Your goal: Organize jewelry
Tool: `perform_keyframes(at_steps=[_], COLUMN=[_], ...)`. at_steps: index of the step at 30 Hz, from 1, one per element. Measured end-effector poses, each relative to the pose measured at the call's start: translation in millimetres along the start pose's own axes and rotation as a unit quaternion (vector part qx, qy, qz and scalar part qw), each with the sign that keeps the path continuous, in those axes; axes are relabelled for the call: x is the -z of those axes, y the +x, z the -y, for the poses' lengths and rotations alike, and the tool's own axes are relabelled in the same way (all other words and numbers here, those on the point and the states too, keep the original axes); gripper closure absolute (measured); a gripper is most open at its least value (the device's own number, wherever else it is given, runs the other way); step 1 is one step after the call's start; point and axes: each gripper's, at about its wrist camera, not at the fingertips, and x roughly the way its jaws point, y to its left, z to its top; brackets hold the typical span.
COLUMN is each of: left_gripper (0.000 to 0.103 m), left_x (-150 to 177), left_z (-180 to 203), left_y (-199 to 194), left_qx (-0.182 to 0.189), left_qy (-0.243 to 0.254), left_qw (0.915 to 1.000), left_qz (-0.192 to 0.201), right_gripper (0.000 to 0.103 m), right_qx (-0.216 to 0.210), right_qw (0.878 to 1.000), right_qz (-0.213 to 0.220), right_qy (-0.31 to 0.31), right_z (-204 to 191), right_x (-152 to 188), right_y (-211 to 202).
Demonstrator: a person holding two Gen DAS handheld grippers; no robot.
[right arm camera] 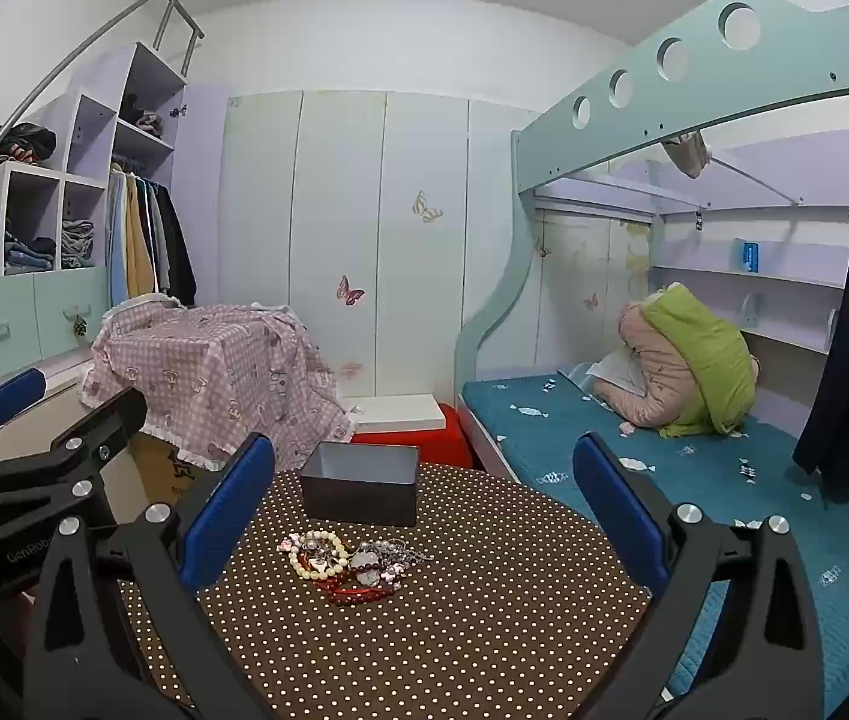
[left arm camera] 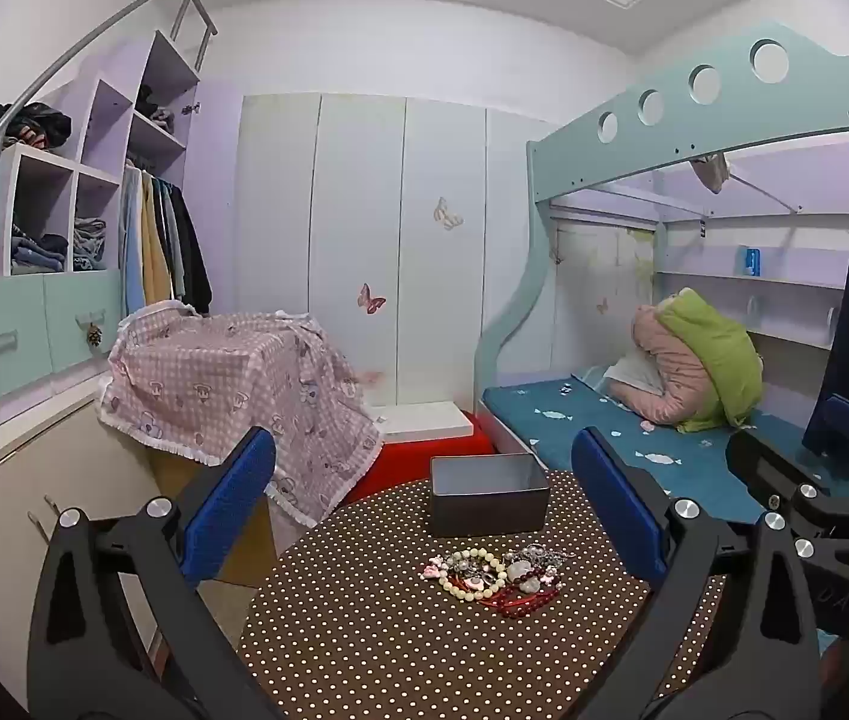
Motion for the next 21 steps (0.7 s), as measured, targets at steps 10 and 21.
perform_keyframes(at_steps=[10, 21], left_gripper=[0.005, 0.005], left_x=[0, -5], left_z=[2, 3], left_y=[5, -3], left_qx=[0.0, -0.001], left_qy=[0.0, 0.0], left_qw=[1.0, 1.0], left_qz=[-0.002, 0.005], right_gripper=[0.007, 0.007], right_qx=[0.002, -0.003], right_qw=[1.0, 1.0], right_qz=[-0.006, -0.005], right_qy=[-0.002, 0.008], right_z=[-4, 6], right_x=[-1, -2], right_y=[5, 0])
